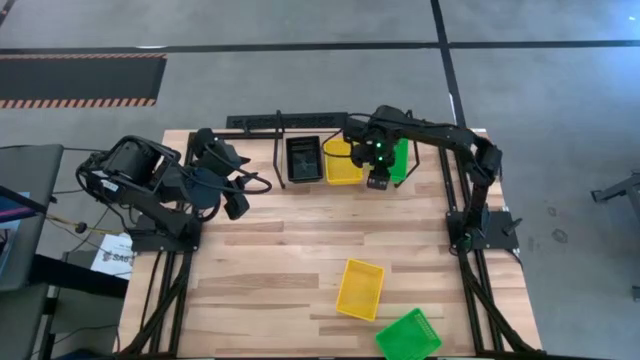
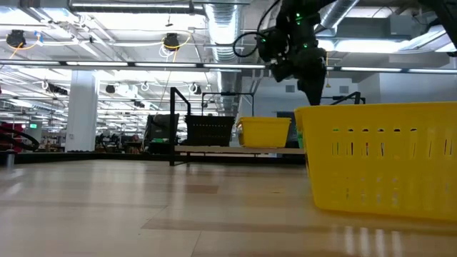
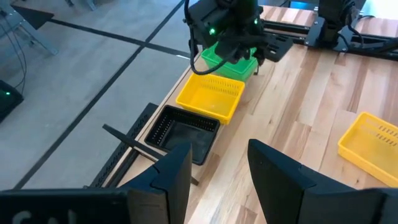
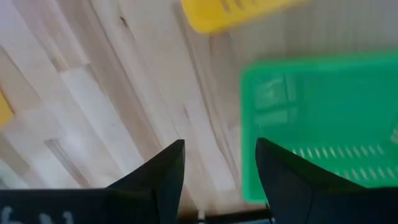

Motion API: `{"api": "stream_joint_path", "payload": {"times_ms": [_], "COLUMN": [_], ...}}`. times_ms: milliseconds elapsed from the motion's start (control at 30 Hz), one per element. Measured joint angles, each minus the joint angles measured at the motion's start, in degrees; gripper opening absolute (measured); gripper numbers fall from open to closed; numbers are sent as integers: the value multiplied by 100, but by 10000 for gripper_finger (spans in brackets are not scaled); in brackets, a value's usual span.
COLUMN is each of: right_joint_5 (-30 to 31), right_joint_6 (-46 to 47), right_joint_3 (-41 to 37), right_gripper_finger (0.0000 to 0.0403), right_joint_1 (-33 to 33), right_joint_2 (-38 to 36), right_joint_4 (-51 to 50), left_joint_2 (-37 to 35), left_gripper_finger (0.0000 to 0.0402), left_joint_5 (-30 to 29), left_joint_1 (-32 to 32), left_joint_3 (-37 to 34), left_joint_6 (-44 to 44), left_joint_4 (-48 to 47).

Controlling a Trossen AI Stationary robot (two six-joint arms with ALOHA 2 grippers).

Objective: Stack baskets on shelf by color
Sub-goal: Adjust the stacked bins on the shelf

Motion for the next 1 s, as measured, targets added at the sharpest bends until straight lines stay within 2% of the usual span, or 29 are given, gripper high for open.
{"api": "stream_joint_path", "payload": {"times_ms": [300, 667, 833, 1000], "right_joint_5": [3, 146, 141, 140], "right_joint_6": [92, 746, 989, 997], "right_joint_3": [-118, -248, -948, -1676], "right_gripper_finger": [213, 214, 213, 211], "right_joint_1": [-129, -335, -439, -524], "right_joint_2": [-594, -2287, -2862, -2978], "right_joint_4": [-4, 116, 225, 774], "left_joint_2": [0, 0, 0, 0], "left_gripper_finger": [146, 146, 146, 146], "left_joint_5": [-33, -172, -241, -289], "left_joint_1": [0, 2, 2, 2], "left_joint_3": [0, 0, 0, 1], "left_joint_6": [129, 98, 92, 91], "left_joint_4": [0, 0, 1, 0]}}
